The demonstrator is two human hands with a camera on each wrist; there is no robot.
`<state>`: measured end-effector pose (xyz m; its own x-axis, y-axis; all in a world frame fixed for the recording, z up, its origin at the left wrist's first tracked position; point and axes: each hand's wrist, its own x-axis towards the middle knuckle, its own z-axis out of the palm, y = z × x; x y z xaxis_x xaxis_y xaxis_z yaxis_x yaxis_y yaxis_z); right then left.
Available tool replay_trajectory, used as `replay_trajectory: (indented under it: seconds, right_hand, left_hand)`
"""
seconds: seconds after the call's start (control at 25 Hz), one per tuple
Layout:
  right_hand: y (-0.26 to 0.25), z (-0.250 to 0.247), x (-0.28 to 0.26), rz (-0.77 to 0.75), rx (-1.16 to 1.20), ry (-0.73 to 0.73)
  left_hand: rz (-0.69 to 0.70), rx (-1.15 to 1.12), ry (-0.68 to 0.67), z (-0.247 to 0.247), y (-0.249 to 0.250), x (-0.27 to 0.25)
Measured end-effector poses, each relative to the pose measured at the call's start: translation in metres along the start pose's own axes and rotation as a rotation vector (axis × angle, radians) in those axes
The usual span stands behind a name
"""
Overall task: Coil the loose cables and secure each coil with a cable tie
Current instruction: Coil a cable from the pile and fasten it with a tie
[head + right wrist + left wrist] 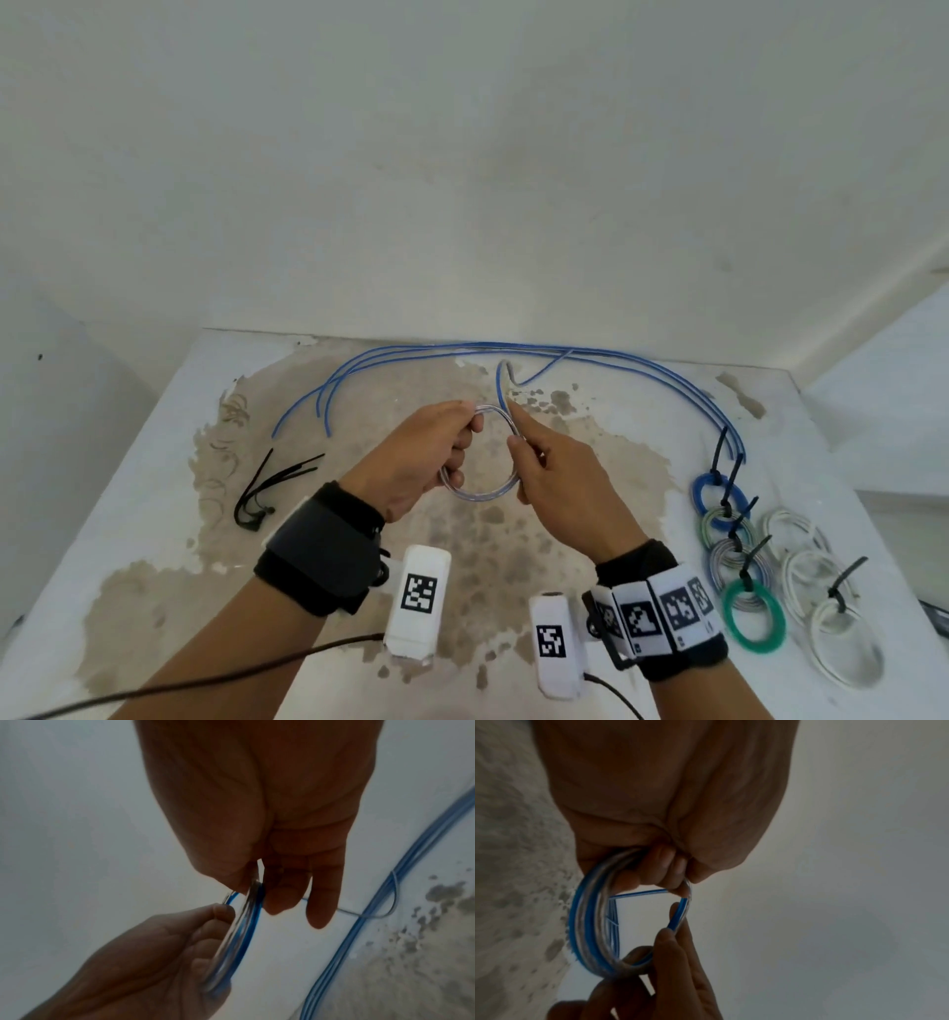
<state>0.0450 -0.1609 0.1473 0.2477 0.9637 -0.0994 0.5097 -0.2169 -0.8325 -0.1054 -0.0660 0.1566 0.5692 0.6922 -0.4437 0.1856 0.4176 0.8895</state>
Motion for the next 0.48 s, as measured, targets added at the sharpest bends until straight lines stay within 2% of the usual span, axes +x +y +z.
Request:
replay_trajectory:
  seconds: [0.12,0.24,0.36,0.48]
  right_hand:
    - [0.000,0.005,0.003,-0.003,0.008,0.002]
    - [0.000,0.011,0.007,0.047,0.179,-0.032]
    - [-0.004,0.019,0.010,0.131,0.366,0.001]
    - [-0.005,0.025,0.016,0.243,0.567,0.023]
  left_hand:
    - [0.016,0.054,-0.012,-0.008,-0.004,0.004]
    - [-0.026,0.108,0.019,-0.020,-0.009,0.008]
    - [-0.064,0.040,0.003,-0.024,-0.014,0.011]
    - [-0.045,0.063,-0.012,-0.025,-0.018,0.011]
